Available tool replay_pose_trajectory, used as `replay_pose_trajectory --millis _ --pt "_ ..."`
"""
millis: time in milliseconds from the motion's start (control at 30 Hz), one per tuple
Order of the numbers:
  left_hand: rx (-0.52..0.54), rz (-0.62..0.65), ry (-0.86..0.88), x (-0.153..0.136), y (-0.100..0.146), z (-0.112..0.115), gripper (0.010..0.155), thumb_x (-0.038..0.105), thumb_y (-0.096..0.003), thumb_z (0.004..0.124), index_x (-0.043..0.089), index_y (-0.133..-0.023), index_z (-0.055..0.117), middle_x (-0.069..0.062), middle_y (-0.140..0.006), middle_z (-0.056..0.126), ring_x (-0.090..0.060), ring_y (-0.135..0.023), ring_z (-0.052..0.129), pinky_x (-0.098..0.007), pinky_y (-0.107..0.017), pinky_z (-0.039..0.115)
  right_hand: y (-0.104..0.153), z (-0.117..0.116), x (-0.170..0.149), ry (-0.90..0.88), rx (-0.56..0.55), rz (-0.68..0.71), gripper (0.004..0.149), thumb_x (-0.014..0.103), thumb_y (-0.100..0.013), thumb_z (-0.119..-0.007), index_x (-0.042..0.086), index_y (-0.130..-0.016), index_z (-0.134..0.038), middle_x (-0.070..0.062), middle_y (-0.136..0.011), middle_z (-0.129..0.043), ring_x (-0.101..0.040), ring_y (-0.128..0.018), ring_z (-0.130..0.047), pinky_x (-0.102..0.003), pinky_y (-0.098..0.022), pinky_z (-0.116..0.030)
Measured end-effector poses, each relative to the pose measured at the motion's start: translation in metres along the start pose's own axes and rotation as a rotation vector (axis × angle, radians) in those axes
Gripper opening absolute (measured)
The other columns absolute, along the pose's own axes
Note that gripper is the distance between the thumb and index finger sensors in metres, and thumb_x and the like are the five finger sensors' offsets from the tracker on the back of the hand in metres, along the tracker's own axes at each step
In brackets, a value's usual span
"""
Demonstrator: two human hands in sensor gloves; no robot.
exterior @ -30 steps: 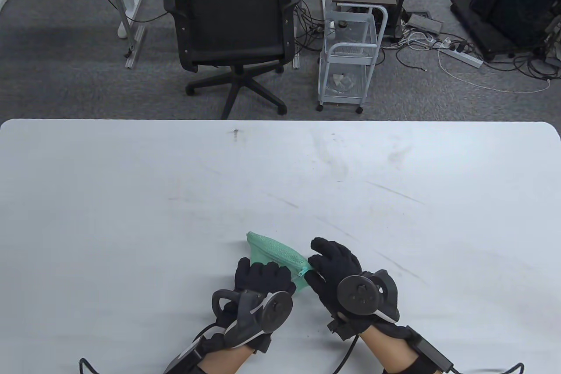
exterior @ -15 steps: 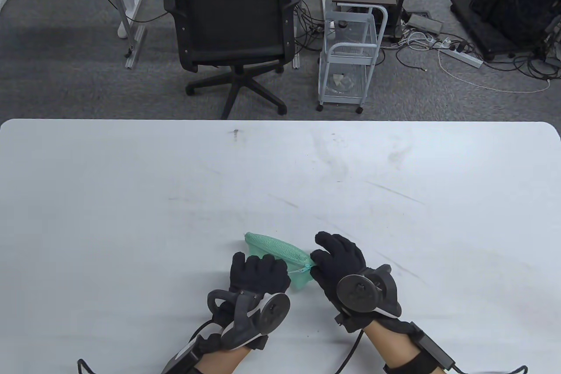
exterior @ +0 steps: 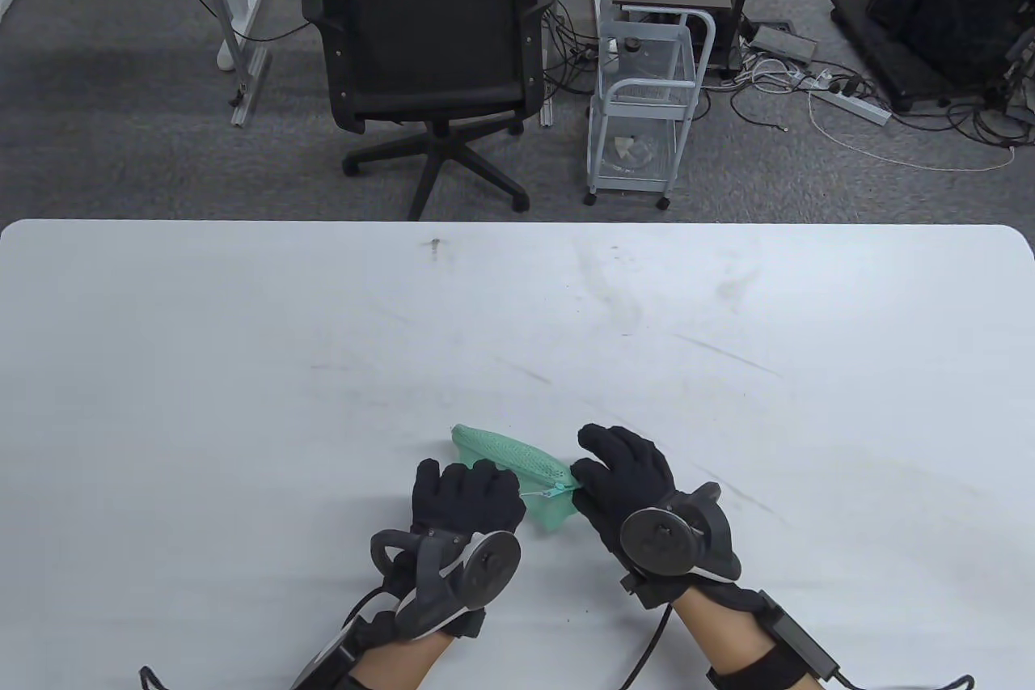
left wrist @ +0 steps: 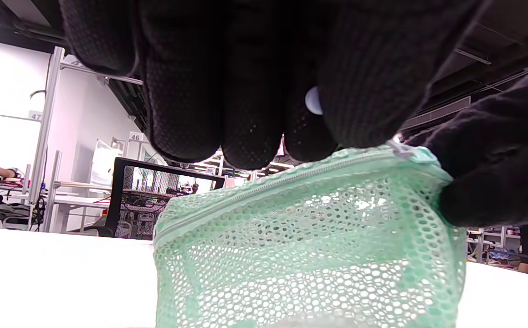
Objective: Take cleansing milk out of the toiletry bag
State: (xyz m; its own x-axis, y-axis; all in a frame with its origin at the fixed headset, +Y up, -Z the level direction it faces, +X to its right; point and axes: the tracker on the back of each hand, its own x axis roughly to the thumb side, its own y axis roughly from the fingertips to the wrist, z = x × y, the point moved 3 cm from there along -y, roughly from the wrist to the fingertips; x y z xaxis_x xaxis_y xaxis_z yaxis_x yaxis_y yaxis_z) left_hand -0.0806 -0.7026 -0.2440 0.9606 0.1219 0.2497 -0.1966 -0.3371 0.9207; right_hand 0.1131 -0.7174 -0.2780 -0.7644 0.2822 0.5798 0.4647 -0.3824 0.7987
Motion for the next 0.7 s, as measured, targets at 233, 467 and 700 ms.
replay_pose_trajectory --millis 233,467,700 --pt "-0.002 -0.039 -0.002 -0.013 -0.003 -0.002 0.040 0.040 -0.0450 0.096 0.022 -0.081 0.099 -0.007 -0.090 0.103 -0.041 -0.078 0.102 -0.065 -0.069 0.066 0.000 0.002 -0.013 0.013 0.016 0.002 0.038 0.023 -0.048 -0.094 0.005 -0.081 -0.092 -0.028 -0.108 -0.074 -0.064 -0.089 -0.073 -0.075 -0.063 -0.060" --pt "-0.015 -0.062 -0.004 -0.020 -0.006 0.001 0.041 0.041 -0.0450 0.096 0.022 -0.081 0.099 -0.007 -0.090 0.103 -0.041 -0.077 0.103 -0.065 -0.069 0.066 -0.001 0.005 -0.018 0.017 0.016 -0.010 0.039 0.023 -0.049 -0.094 0.005 -0.083 -0.091 -0.028 -0.109 -0.074 -0.065 -0.090 -0.072 -0.075 -0.063 -0.060" --pt "-0.033 -0.052 -0.010 -0.019 -0.007 0.006 0.041 0.041 -0.0450 0.096 0.023 -0.081 0.098 -0.007 -0.089 0.103 -0.040 -0.077 0.103 -0.065 -0.069 0.066 -0.001 0.001 -0.014 0.052 0.034 -0.003 0.048 0.027 -0.050 -0.092 0.003 -0.090 -0.085 -0.029 -0.109 -0.072 -0.065 -0.089 -0.073 -0.074 -0.063 -0.060"
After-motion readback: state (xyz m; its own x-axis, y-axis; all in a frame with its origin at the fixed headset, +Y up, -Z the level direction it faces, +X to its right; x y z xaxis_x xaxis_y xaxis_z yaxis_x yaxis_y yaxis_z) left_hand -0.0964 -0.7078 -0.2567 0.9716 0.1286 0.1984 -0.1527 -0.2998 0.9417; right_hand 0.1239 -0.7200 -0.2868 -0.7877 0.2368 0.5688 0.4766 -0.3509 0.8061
